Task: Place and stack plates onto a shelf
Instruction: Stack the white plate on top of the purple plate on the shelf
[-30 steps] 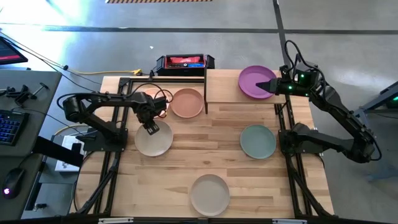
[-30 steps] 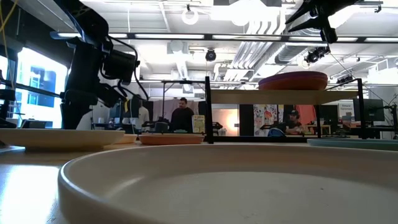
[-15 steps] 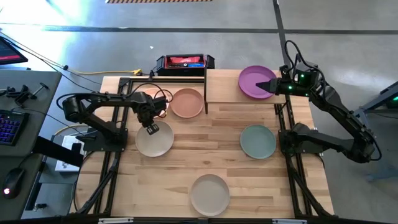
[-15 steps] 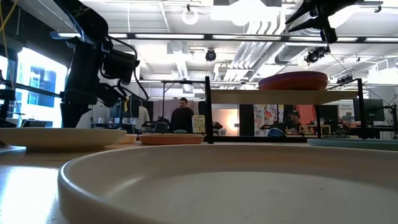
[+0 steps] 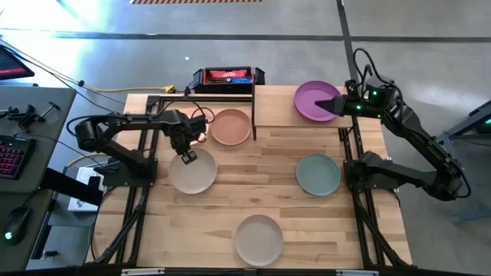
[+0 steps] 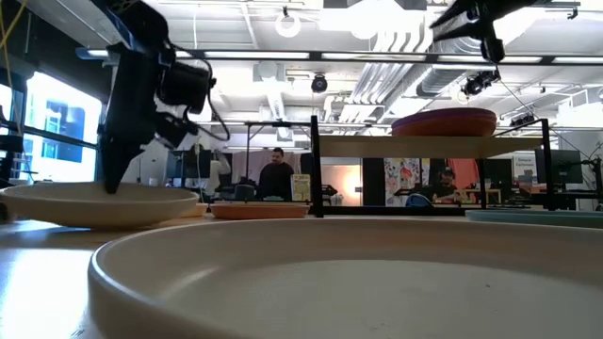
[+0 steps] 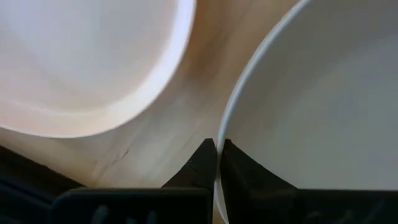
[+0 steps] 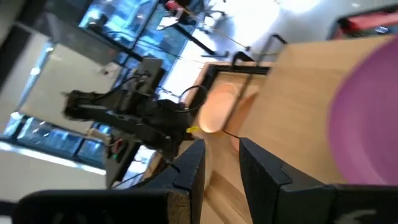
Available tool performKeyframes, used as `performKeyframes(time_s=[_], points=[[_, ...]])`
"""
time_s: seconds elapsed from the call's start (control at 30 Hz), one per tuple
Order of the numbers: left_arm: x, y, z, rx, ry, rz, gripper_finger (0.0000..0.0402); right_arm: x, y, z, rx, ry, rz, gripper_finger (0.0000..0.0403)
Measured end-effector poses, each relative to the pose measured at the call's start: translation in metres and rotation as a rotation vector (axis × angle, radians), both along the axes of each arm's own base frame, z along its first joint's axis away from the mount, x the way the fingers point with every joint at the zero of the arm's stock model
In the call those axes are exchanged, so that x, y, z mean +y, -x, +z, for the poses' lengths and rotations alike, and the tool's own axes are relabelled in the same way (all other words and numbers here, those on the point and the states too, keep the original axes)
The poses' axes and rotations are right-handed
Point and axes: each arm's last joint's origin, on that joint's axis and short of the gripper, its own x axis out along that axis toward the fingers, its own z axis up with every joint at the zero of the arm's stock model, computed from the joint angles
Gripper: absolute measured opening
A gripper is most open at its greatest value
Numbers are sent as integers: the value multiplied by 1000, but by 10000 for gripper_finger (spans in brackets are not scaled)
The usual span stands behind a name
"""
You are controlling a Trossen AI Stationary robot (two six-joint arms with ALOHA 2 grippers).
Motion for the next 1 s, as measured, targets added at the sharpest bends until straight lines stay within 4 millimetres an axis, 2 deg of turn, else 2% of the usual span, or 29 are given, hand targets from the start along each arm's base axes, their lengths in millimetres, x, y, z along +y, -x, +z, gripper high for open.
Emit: performKeyframes(time_s=[0.23, 0.4, 0.7, 0.87, 1.0], points=[[1, -1, 37, -76, -51, 2, 0, 5, -8, 10, -80, 87, 72, 76], [-1, 3, 65, -127, -73, 10, 0, 11, -22, 12, -107, 107, 160, 73], [-12, 7, 111, -187, -94, -12, 0, 22, -77, 3, -121, 99, 371, 73], [-19, 1, 126, -239, -111, -56, 0, 36, -111, -4, -149, 105, 485, 74], [-30, -4, 130, -256, -108, -101, 0, 51, -134, -13, -139, 110, 505, 80]])
